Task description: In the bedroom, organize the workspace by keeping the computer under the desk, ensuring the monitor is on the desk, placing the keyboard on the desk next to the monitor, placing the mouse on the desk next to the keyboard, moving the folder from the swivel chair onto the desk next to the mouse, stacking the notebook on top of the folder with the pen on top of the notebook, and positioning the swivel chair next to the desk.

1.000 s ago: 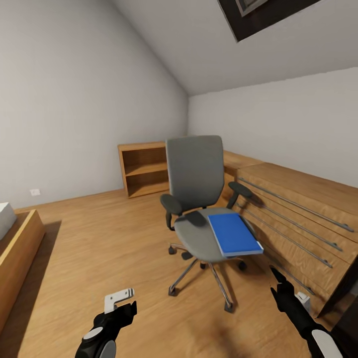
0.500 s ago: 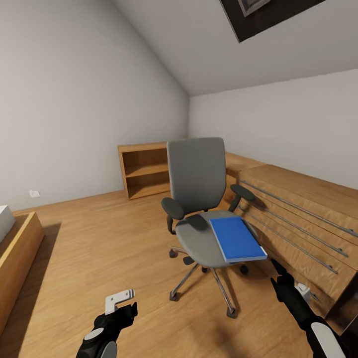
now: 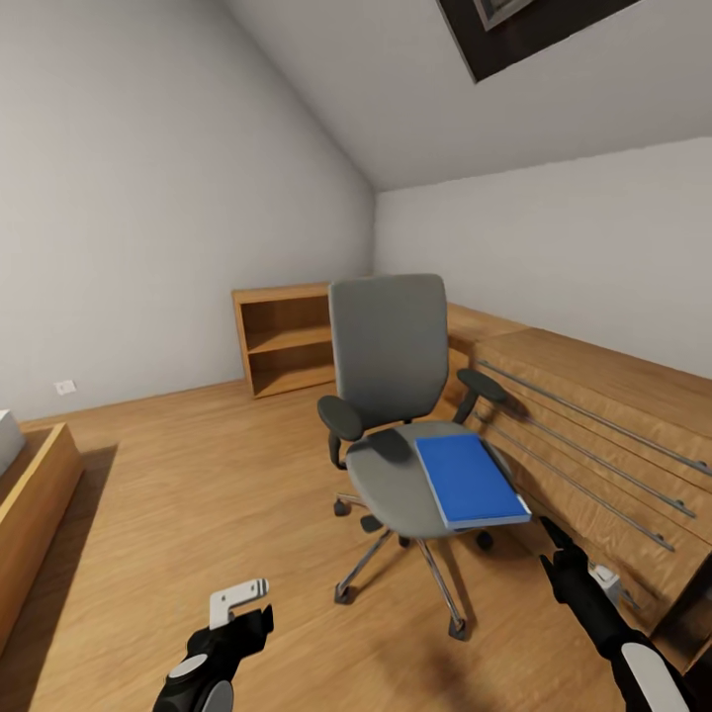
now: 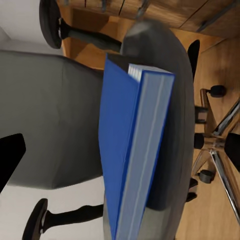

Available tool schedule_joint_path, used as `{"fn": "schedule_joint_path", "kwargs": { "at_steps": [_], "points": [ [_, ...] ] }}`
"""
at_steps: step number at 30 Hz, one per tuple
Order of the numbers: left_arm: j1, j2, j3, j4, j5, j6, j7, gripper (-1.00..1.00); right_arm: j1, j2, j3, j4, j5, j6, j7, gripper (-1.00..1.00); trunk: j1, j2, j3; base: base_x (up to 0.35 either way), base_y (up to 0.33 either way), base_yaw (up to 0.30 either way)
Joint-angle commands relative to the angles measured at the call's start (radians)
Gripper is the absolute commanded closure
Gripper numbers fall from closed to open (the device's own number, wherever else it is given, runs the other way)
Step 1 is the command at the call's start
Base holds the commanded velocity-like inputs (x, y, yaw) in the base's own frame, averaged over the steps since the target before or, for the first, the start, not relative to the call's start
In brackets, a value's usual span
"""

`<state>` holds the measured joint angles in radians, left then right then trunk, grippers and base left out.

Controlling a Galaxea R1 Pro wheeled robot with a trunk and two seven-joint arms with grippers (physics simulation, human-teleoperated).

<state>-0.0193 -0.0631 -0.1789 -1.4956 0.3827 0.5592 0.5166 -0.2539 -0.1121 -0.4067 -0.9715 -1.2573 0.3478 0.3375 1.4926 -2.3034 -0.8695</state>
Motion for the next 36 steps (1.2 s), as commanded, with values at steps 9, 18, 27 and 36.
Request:
{"fn": "schedule_joint_path", "kwargs": {
  "at_steps": [9, 18, 27, 36],
  "points": [
    [-0.001, 0.000, -0.002, 0.007, 0.010, 0.002, 0.011, -1.00, -0.001, -0.003, -0.020, 0.049, -0.008, 0.007, -0.019, -1.00, 0.000, 0.000, -0.001, 0.018, -0.011, 0.000],
    [-0.001, 0.000, -0.002, 0.008, 0.010, 0.002, 0.011, -1.00, -0.001, -0.003, -0.023, 0.058, -0.007, 0.005, -0.024, -1.00, 0.000, 0.000, -0.001, 0.001, 0.000, 0.000],
    [-0.001, 0.000, -0.002, 0.008, 0.011, 0.000, 0.009, -1.00, -0.001, -0.003, -0.023, 0.059, -0.008, 0.005, -0.025, -1.00, 0.000, 0.000, -0.001, 0.112, 0.056, 0.000],
    [-0.001, 0.000, -0.002, 0.009, 0.012, -0.001, 0.009, -1.00, -0.001, -0.002, -0.022, 0.059, -0.008, 0.005, -0.025, -1.00, 0.000, 0.000, -0.001, 0.088, 0.025, 0.000]
  ]
}}
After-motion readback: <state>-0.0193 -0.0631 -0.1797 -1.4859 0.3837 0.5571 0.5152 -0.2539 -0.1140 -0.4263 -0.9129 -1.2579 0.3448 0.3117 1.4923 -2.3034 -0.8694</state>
